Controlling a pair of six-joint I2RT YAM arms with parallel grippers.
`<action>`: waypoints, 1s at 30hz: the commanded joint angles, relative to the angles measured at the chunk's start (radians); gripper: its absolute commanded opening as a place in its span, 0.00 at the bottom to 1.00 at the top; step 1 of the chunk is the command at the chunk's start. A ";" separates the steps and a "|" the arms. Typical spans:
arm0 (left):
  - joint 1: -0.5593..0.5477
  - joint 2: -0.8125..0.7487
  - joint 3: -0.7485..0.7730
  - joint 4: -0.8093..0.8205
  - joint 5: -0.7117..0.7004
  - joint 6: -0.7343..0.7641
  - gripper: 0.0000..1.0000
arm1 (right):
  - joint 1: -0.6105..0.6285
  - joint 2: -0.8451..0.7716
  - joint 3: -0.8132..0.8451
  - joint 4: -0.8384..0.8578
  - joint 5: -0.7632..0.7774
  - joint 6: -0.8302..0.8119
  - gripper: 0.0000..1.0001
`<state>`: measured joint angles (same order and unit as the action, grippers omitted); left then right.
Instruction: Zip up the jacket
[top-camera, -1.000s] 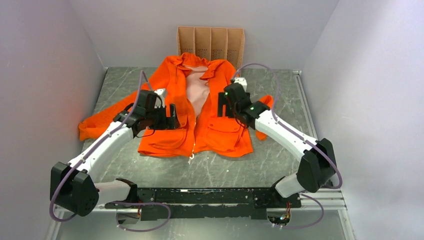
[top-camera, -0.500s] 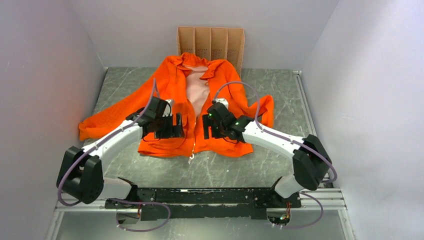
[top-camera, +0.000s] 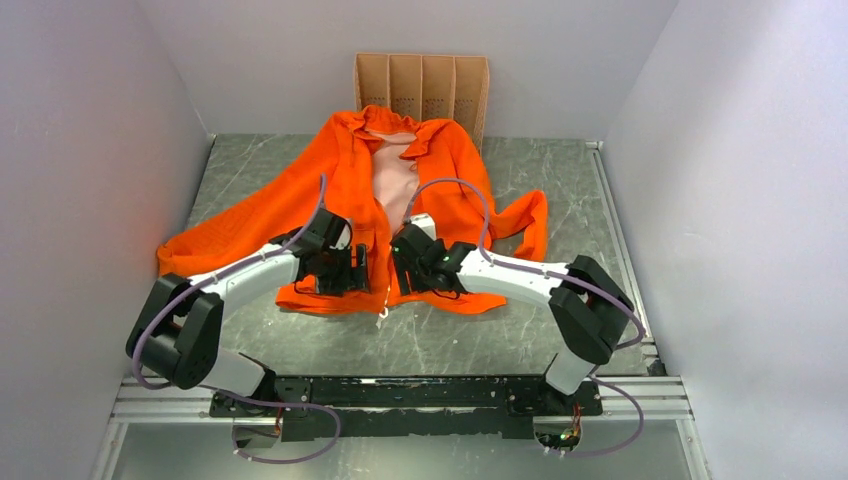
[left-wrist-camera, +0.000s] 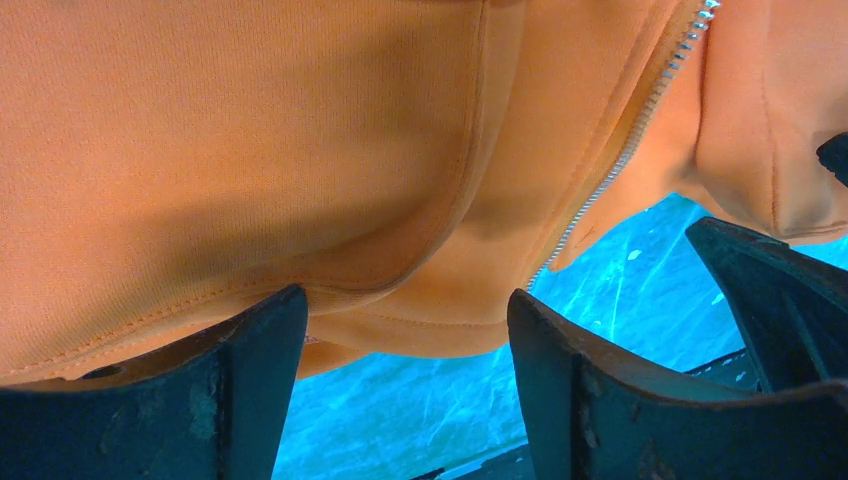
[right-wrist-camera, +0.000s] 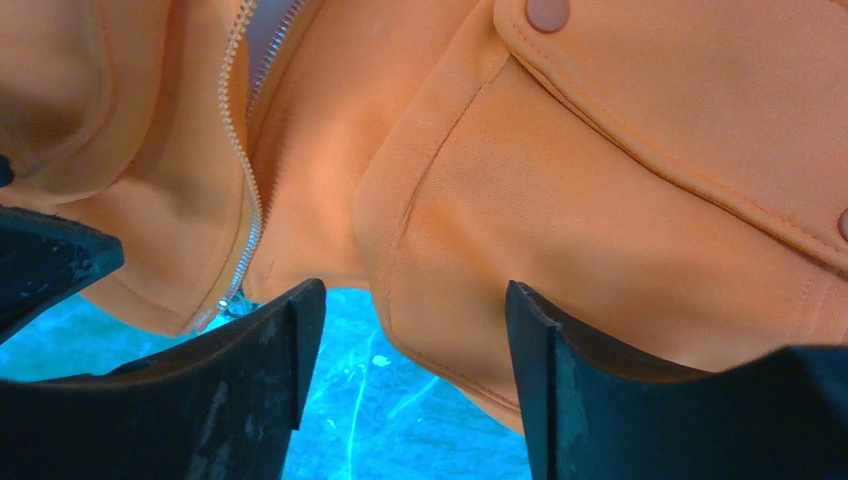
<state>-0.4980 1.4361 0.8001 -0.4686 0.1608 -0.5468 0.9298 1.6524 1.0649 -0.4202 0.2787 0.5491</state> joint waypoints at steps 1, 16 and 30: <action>-0.011 0.007 -0.016 0.047 -0.020 -0.026 0.77 | 0.025 0.029 0.038 -0.015 0.093 -0.012 0.66; -0.014 -0.008 -0.020 0.048 -0.036 -0.026 0.78 | 0.044 0.007 0.023 -0.101 0.134 -0.013 0.00; -0.015 -0.019 -0.018 0.052 -0.030 -0.022 0.78 | 0.064 -0.138 -0.111 -0.272 0.077 0.044 0.00</action>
<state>-0.5018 1.4399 0.7879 -0.4397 0.1429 -0.5652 0.9863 1.5425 0.9901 -0.6121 0.3691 0.5632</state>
